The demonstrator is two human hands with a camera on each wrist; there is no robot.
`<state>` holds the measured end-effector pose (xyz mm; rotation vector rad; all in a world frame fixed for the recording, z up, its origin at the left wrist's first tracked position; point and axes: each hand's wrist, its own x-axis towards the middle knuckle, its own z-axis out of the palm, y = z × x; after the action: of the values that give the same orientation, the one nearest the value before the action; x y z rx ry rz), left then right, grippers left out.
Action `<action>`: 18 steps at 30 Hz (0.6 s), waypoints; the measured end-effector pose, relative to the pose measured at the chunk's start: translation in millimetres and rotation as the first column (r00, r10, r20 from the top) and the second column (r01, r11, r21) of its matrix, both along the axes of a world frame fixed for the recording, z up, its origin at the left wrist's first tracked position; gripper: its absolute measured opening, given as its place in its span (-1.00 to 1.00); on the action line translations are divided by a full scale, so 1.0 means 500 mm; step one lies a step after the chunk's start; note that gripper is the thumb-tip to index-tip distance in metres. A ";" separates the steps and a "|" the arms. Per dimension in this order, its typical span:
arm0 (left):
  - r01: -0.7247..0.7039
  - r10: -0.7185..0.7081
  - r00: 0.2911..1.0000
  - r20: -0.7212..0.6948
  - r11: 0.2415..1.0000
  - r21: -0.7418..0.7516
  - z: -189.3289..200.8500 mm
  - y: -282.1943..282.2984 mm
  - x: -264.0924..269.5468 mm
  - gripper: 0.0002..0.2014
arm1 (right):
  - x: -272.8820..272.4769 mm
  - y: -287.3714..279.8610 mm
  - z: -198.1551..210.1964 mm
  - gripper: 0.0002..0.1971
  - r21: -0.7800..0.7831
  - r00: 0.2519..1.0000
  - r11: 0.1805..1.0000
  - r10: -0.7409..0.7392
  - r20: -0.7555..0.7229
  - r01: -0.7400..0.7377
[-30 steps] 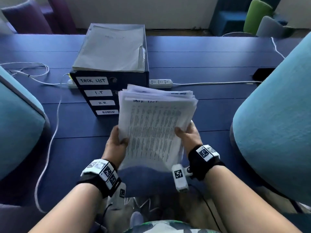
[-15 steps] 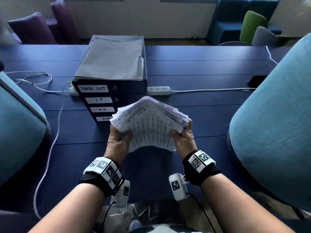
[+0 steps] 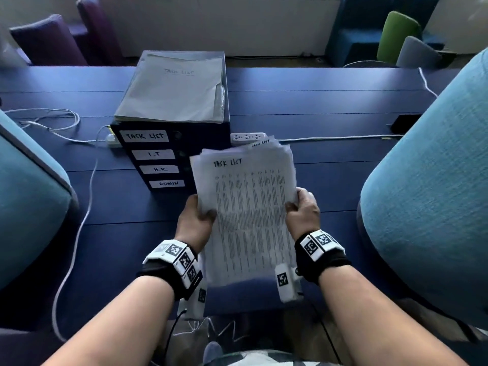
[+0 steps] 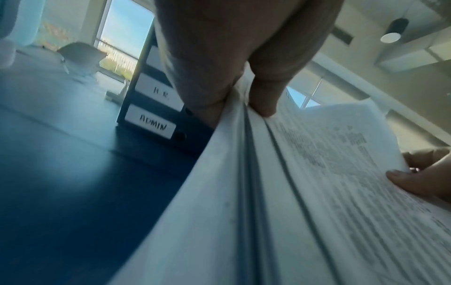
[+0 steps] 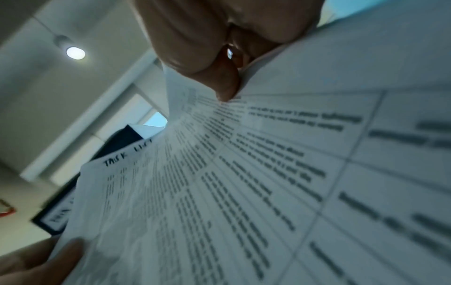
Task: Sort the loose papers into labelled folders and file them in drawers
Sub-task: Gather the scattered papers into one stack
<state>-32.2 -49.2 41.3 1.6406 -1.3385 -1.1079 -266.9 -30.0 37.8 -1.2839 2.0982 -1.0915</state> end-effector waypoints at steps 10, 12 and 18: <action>0.140 -0.168 0.982 0.083 0.952 0.274 -0.160 0.060 -0.057 -0.65 | -0.072 0.093 -0.112 -0.67 0.356 0.998 0.933 -0.047 -0.029 0.055; 0.141 -0.178 0.979 0.104 0.947 0.290 -0.178 0.069 -0.070 -0.64 | -0.085 0.104 -0.132 -0.70 0.386 0.997 0.920 -0.043 -0.070 0.067; 0.088 -0.148 0.975 0.168 0.943 0.321 -0.204 0.065 -0.096 -0.57 | -0.149 0.113 -0.159 -0.87 0.285 0.982 0.945 -0.118 -0.149 0.157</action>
<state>-80.1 -16.9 -60.8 1.9576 -1.4558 -1.3157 -341.5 26.5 -41.4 -1.1023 2.3722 -0.7238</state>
